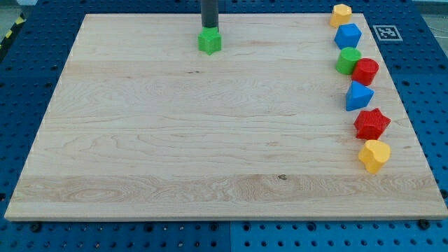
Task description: Move the green star to the center of the board
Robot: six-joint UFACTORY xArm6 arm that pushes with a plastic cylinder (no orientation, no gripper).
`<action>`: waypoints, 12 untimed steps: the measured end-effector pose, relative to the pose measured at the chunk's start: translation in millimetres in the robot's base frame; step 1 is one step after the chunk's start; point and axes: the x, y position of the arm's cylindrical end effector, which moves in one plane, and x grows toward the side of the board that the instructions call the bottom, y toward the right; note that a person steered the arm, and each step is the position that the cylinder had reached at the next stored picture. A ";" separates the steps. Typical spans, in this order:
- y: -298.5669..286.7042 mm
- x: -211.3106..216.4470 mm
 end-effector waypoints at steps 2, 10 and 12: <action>-7.8 15.7; -4.6 147.9; -5.1 158.4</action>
